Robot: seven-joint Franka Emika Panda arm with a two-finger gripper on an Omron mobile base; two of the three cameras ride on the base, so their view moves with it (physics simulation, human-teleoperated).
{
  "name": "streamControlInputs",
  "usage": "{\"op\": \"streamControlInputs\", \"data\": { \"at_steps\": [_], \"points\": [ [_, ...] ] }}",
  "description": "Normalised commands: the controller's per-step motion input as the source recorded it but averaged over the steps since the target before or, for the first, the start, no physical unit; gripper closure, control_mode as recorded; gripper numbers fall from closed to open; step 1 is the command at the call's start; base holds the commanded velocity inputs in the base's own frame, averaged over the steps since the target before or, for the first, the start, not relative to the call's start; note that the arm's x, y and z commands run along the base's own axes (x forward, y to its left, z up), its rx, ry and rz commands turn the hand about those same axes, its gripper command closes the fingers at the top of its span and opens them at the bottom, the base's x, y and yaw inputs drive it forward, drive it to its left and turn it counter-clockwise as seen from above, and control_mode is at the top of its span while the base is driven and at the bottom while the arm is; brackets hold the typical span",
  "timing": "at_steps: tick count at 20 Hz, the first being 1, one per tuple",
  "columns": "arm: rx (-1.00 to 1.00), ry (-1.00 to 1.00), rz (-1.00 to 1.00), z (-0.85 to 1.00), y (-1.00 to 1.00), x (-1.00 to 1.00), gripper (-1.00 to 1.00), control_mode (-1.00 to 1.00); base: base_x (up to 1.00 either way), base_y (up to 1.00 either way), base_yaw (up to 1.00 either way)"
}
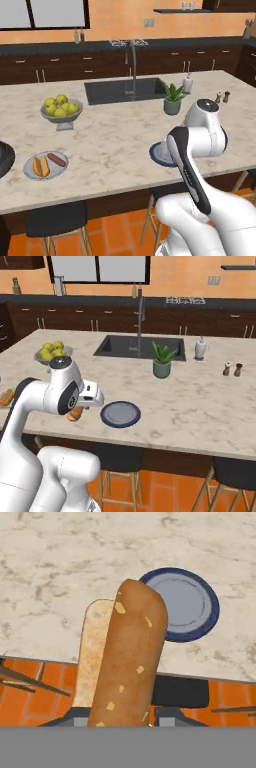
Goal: Place one bun and one sausage from the bowl on each plate.
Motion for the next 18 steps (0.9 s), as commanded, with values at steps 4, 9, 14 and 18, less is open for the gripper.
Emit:
{"op": "streamControlInputs", "data": {
  "at_steps": [4,9,14,18],
  "points": [
    [0.0,0.0,0.0,0.0,0.0,0.0,1.0,1.0,0.21,-0.69,0.0],
    [0.0,0.0,0.0,0.0,0.0,0.0,1.0,1.0,0.37,-0.02,0.03],
    [0.0,0.0,0.03,0.0,-0.02,0.09,1.0,-1.0,0.21,0.0,0.0],
    [0.0,0.0,0.08,-0.24,-0.02,0.92,1.0,-1.0,0.0,0.0,0.0]
  ]
}}
